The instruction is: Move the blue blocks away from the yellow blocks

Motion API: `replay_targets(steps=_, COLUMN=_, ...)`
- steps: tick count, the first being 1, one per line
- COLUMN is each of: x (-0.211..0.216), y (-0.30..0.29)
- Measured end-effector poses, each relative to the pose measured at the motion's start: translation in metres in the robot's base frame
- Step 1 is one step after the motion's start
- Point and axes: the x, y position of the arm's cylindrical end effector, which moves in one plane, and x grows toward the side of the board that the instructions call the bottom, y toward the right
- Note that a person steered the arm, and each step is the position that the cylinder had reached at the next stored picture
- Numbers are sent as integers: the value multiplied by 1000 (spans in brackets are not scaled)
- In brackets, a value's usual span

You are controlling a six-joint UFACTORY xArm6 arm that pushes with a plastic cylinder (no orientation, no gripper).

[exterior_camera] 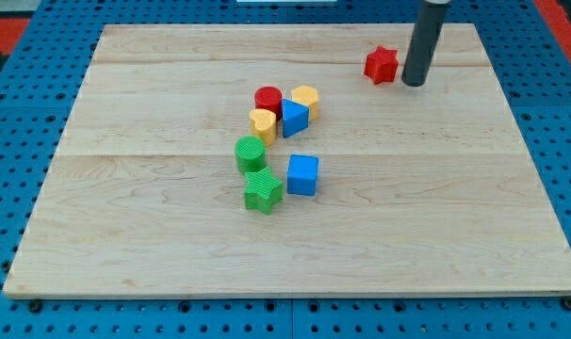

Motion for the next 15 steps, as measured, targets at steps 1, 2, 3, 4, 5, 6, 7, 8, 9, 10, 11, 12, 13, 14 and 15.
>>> replay_targets(steps=1, x=-41, y=-29)
replay_targets(steps=2, x=-74, y=-165)
replay_targets(steps=3, x=-111, y=-217)
replay_targets(steps=4, x=-61, y=-331)
replay_targets(steps=5, x=35, y=-347)
replay_targets(steps=6, x=61, y=-273)
replay_targets(steps=7, x=59, y=-230)
replay_targets(steps=8, x=47, y=-192)
replay_targets(steps=9, x=46, y=-178)
replay_targets(steps=10, x=49, y=-201)
replay_targets(steps=11, x=64, y=-171)
replay_targets(steps=12, x=64, y=-144)
replay_targets(steps=13, x=40, y=-106)
replay_targets(steps=14, x=39, y=-87)
replay_targets(steps=15, x=48, y=-58)
